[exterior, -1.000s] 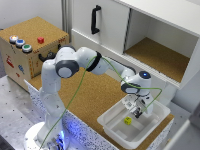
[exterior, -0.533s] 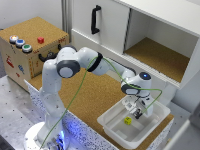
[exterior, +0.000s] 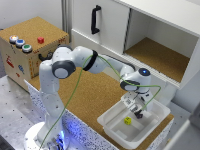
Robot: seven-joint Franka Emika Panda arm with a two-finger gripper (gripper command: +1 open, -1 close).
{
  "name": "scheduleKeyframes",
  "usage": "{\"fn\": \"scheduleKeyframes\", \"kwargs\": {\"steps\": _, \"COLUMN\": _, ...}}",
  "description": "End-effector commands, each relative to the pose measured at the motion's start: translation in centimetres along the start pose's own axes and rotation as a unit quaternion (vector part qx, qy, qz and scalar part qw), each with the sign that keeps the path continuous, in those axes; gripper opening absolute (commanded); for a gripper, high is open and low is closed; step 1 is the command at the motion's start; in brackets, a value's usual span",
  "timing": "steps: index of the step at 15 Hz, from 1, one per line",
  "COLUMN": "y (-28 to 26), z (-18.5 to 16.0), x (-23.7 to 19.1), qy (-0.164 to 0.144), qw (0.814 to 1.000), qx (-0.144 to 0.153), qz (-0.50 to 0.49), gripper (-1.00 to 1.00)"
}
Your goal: Go towards the box and place the purple object
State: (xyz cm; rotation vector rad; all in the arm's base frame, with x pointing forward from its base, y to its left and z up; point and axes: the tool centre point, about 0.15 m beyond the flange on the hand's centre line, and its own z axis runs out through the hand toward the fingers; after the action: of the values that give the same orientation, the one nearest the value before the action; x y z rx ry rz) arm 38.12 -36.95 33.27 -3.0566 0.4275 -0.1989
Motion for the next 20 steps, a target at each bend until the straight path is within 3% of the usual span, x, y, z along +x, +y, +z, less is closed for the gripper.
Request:
{"fn": "scheduleKeyframes", "kwargs": {"steps": 1, "y": -6.6, "z": -7.6, "x": -4.7, "qy": 0.024, "qw": 0.998, "qx": -0.005, "qz": -0.056, "gripper": 1.0}}
{"fn": "scheduleKeyframes", "kwargs": {"steps": 4, "y": -11.6, "z": -9.7, "x": -6.7, "qy": 0.016, "qw": 0.994, "qx": 0.014, "qz": -0.108, "gripper": 1.0}}
{"fn": "scheduleKeyframes", "kwargs": {"steps": 6, "y": -14.6, "z": -10.2, "x": -7.8, "qy": 0.009, "qw": 0.991, "qx": 0.006, "qz": -0.132, "gripper": 1.0}}
{"fn": "scheduleKeyframes", "kwargs": {"steps": 20, "y": -14.6, "z": -10.2, "x": -7.8, "qy": 0.009, "qw": 0.991, "qx": 0.006, "qz": -0.132, "gripper": 1.0}}
